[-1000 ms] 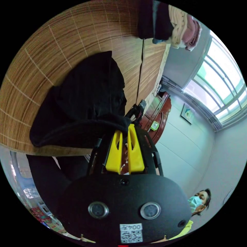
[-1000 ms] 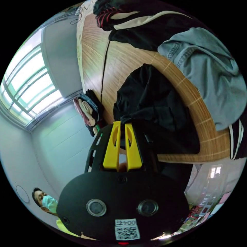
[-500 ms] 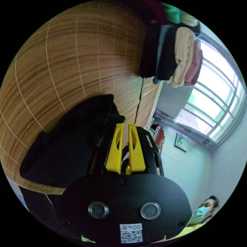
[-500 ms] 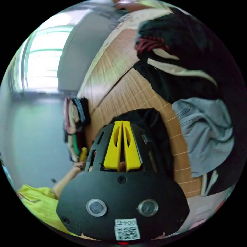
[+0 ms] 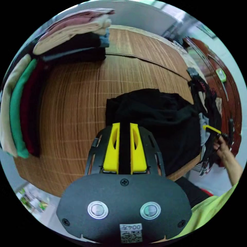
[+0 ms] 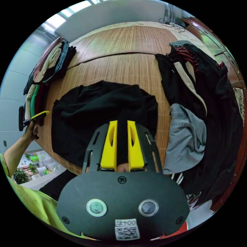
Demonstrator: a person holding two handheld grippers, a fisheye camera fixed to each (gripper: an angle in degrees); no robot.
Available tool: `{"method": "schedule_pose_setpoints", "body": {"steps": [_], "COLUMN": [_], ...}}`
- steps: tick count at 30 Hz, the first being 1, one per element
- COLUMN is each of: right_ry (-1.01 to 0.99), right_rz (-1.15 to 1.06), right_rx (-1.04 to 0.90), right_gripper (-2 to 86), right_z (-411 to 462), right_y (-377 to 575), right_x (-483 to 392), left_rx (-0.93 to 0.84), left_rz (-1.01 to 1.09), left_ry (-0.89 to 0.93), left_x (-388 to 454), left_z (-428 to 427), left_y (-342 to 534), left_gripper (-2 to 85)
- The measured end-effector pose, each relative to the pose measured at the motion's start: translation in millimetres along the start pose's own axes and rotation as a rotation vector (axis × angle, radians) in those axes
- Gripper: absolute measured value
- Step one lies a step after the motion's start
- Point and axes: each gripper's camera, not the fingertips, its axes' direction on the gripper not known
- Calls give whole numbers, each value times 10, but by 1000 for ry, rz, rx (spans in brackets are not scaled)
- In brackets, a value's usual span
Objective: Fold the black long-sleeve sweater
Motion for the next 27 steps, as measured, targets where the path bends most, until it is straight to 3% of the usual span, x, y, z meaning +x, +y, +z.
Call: {"method": "schedule_pose_setpoints", "body": {"steps": [2,7,9,12,20,27], "right_ry": [12,51,29,-22,178,360], "right_rz": [-28,-71,-66,-47,-208,-228], "right_rx": [-4,-82,-142,-237,212,266], "right_gripper": [124,133,127,49,10,12], "right_z": [-6,131,243,407,-741,-849], "right_y": [-290,-872,-1025,-1080,357,865], "right_x": [48,145,176,187,-340,-523], "left_rx": [-20,-95,-128,-177,187,284], "left_rz": [60,143,147,118,128,124], "left_ry": [-20,48,83,80,-1,-268], "left_x": [61,143,163,162,387,626], "left_z": [226,958,1209,1592,1170,1244], "left_y": [-97,-210,-222,-175,921,1609], "left_gripper": [86,101,95,48,7,5]}}
